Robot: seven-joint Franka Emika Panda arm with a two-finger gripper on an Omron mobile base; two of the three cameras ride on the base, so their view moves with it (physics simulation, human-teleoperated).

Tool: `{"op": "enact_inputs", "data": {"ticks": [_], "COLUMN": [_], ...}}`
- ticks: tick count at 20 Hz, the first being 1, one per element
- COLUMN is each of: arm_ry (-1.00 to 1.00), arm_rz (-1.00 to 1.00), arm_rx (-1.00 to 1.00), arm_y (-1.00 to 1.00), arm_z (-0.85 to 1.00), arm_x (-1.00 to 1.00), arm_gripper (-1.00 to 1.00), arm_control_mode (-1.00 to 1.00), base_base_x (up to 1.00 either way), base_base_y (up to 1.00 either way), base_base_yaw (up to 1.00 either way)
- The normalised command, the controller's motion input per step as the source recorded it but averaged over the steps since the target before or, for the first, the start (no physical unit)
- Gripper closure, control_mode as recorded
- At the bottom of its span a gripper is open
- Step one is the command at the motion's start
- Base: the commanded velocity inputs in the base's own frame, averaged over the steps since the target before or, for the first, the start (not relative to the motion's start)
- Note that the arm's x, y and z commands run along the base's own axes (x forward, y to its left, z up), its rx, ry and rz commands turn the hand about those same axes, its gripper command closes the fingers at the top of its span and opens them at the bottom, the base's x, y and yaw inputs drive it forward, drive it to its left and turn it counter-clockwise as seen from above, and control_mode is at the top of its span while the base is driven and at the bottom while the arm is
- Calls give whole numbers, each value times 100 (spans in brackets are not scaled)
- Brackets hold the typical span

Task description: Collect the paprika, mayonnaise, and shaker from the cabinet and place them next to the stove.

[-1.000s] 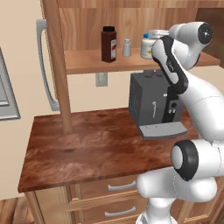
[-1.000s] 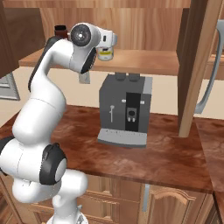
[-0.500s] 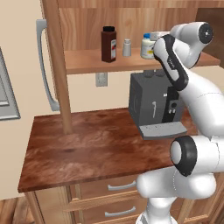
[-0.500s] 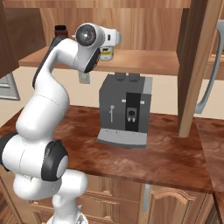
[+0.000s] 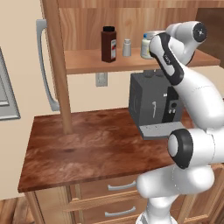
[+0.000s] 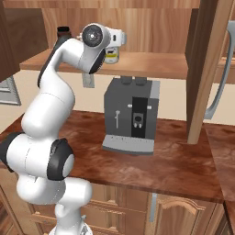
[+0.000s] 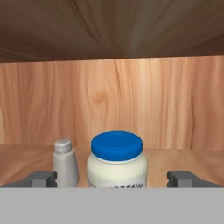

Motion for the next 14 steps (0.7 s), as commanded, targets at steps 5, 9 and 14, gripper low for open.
{"op": "enact_inputs", "data": {"ticks": [5, 9, 14], "arm_ry": [0, 0, 0], "arm_rz": [3, 1, 1], "arm_rx": [0, 0, 0], "arm_y": [-2, 0, 0], "arm_z": [-1, -11, -7], "arm_x": [22, 10, 13], "arm_gripper": [-100, -100, -100], "arm_control_mode": [-100, -100, -100], "base_base_x": [0, 0, 0], "base_base_y": [0, 0, 0], "base_base_yaw": [0, 0, 0]}}
